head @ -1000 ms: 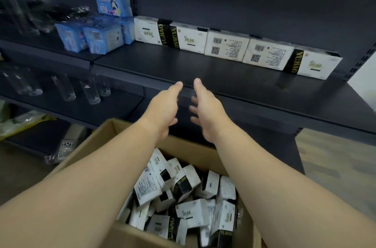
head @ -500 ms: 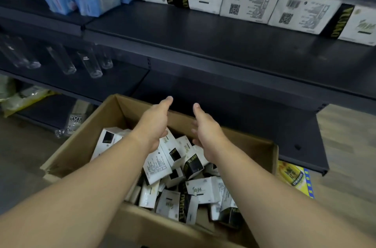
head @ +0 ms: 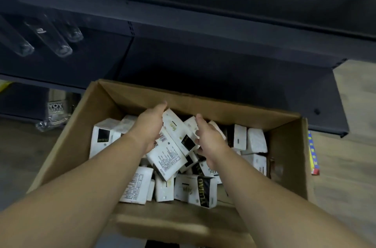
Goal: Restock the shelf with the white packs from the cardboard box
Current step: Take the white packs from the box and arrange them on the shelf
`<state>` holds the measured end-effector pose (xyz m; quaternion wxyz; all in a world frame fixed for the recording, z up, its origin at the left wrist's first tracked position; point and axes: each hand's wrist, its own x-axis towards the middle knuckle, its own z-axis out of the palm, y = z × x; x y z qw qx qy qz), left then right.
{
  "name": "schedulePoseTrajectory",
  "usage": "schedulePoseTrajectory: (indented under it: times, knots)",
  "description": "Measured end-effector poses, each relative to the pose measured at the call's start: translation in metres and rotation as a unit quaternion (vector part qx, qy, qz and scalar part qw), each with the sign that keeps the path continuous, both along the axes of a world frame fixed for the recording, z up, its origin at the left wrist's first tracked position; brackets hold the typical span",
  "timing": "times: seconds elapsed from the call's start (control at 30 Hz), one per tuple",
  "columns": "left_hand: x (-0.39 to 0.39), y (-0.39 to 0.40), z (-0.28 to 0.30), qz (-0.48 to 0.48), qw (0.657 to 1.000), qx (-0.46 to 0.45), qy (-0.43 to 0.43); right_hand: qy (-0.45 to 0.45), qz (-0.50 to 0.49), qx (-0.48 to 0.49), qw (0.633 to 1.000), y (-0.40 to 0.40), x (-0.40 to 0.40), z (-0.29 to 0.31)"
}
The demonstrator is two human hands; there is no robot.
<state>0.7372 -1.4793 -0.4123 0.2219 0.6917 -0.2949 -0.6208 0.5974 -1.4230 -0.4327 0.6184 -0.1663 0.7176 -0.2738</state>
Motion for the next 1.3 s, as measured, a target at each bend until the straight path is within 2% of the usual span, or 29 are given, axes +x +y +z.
schedulePoseTrajectory:
  times: [0.37, 0.63, 0.83, 1.0, 1.3]
  knots:
    - [0.013, -0.012, -0.033, -0.09, 0.992, -0.021, -0.091, 0.01, -0.024, 0.089, 0.996, 0.006, 0.014, -0.044]
    - [0.022, -0.016, -0.056, -0.13, 0.983, -0.037, -0.121, 0.056, -0.111, 0.093, 0.988, 0.013, 0.024, -0.058]
    - [0.024, -0.021, -0.065, -0.181, 0.969, -0.025, -0.163, -0.009, -0.046, 0.159, 0.986, 0.028, 0.041, -0.064]
    - [0.042, -0.011, -0.075, -0.214, 0.958, 0.029, -0.19, -0.043, -0.004, 0.191, 0.981, 0.031, 0.06, -0.065]
    - [0.041, -0.013, -0.056, -0.181, 0.968, 0.037, -0.172, 0.002, -0.039, 0.173, 0.984, 0.026, 0.047, -0.049]
